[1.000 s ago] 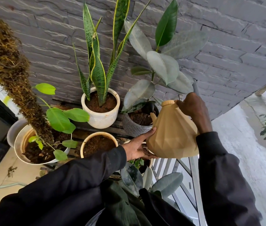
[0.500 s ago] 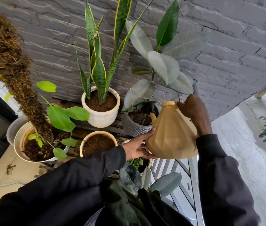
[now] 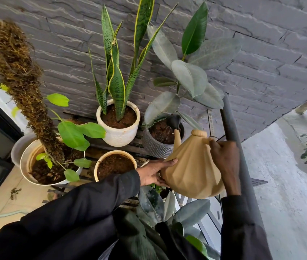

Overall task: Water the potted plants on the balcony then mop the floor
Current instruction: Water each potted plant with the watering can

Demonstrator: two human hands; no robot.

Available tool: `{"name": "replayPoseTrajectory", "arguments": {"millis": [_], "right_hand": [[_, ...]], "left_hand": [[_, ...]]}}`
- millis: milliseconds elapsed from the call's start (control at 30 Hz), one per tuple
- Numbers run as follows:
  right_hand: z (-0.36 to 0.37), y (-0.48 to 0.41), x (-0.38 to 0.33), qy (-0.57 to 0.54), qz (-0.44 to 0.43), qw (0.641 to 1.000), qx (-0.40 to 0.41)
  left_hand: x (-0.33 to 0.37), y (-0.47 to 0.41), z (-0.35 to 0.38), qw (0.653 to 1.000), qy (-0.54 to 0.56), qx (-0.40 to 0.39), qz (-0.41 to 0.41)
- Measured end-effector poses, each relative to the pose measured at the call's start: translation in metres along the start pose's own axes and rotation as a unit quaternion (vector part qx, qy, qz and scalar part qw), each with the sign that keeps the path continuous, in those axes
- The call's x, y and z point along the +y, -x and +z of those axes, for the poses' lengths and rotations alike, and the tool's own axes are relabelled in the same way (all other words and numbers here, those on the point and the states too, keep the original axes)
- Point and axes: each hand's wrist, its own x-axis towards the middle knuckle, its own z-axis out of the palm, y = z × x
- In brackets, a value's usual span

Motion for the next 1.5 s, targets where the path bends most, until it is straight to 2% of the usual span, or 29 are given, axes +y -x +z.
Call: {"name": "replayPoseTrajectory", "arguments": {"millis": [300,800,1000,1167,1500], "right_hand": [[0.022,0.049,0.038,-0.090,-0.009,0.994,0.057],[0.059,0.081,0.004,-0.156,-0.053,0.983,0.081],[0.079,0.084,-0.029,-0.171,-0.067,0.982,0.045],[0.093,0.079,-0.063,-0.138,-0.097,0.986,0.010],[0.083,0.055,-0.149,-0.056,-0.173,0.980,-0.083]], "left_hand": [[-0.013,0.004,-0.019,0.993,-0.065,0.075,0.070],[0.002,0.032,-0.070,0.959,-0.130,0.138,0.213],[0.008,0.050,-0.102,0.969,-0.089,0.134,0.188],[0.010,0.069,-0.128,0.977,-0.044,0.136,0.158],[0.016,0.093,-0.147,0.992,0.075,0.041,0.087]]}}
